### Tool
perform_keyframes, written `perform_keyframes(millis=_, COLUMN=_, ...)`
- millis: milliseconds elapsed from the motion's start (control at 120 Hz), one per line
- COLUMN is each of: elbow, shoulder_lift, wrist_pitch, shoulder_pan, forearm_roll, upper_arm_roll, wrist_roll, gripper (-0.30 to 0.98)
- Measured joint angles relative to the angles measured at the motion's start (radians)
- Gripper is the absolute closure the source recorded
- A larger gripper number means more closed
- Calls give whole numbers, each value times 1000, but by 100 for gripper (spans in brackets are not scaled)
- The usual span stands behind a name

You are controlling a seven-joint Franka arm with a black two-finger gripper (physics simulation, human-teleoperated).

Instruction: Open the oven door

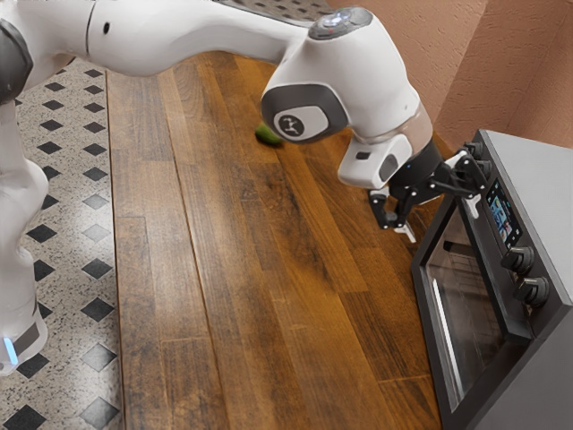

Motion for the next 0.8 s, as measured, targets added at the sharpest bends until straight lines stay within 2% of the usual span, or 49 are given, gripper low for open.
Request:
perform_keyframes(millis=367, elbow=81, shoulder_lift=117, wrist_pitch=-13, shoulder_pan=2, forearm_roll=3, upper_arm_roll=0, wrist_roll=5, gripper=0)
perform_keyframes(millis=800, elbow=109, shoulder_lift=176, wrist_pitch=-2, shoulder_pan=4, forearm_roll=4, upper_arm_roll=0, wrist_roll=8, gripper=0)
